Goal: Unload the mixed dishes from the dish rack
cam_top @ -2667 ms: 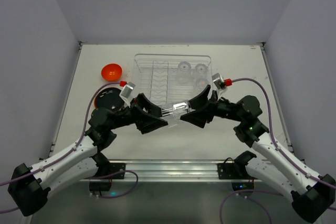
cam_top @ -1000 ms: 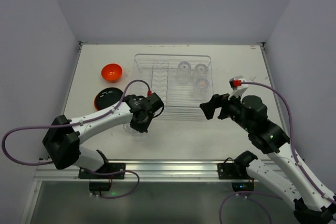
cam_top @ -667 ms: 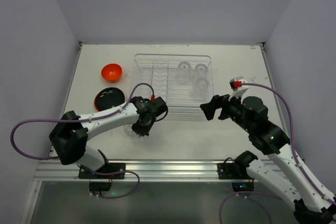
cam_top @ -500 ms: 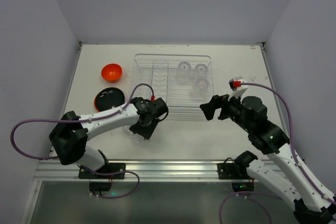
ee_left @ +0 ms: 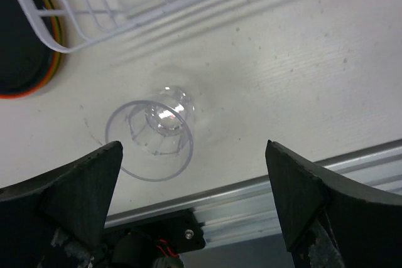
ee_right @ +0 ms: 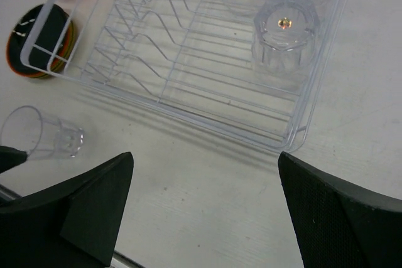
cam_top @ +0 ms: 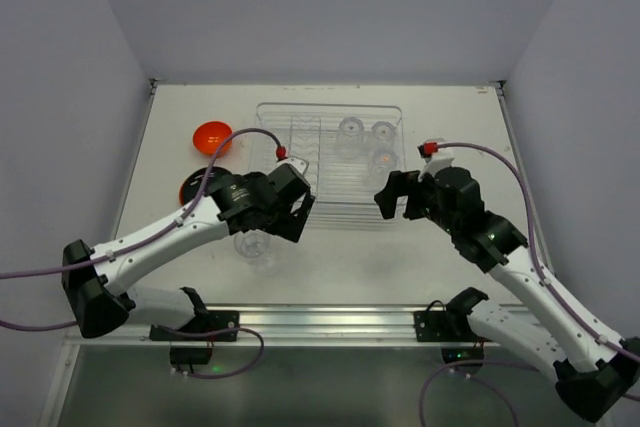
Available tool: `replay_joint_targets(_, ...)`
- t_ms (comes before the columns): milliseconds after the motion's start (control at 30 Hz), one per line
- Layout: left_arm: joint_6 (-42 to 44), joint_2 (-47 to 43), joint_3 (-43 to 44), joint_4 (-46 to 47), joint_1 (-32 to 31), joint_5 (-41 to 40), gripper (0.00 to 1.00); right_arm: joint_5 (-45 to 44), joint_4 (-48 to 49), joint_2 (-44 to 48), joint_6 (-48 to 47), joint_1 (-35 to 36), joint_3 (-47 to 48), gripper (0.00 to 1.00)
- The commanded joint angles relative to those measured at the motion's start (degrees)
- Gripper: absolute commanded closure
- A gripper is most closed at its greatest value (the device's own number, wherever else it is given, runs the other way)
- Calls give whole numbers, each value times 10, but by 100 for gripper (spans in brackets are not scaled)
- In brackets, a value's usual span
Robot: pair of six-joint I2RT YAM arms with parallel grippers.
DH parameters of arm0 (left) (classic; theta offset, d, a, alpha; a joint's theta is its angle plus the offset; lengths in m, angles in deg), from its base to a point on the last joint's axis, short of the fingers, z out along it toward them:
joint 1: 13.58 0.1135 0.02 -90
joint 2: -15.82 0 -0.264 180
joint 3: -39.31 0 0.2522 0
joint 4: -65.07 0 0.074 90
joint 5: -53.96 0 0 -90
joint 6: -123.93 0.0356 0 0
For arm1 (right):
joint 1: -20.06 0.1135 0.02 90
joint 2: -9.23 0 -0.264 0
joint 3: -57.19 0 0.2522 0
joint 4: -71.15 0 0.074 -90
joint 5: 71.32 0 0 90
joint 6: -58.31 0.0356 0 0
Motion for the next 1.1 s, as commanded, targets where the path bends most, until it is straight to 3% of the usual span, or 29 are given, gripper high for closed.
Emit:
replay_joint_targets(0,-21,-41,43,30,-2,-109,0,-61,15,-91,30,-1,33,1)
replay_joint_targets(133,16,-124,-6,166,-1,-186,0,-72,14,-219,27,-3,101,1)
replay_joint_targets(167,17,-131,-12,171,11,-241,0,-72,14,-264,25,-7,115,1)
replay_joint_targets(233,18,-143,-18,167,49,-271,0,-77,11,-306,21,-12,157,1)
replay_joint_targets(333,43,-170,-44,189,217,-212,0,-143,-8,-366,13,-20,209,1)
replay_joint_targets(433,74,-207,-92,229,266,-181,0,-150,-28,-399,-10,-37,249,1)
replay_joint_targets(700,91,-220,-145,226,267,-121,0,-137,-56,-502,-3,-70,342,1)
replay_joint_targets(900,81,-307,-201,250,266,-117,0,-155,-66,-537,18,-78,356,5)
replay_joint_targets(1067,83,-308,-205,255,265,-97,0,-152,-66,-562,38,-78,360,7)
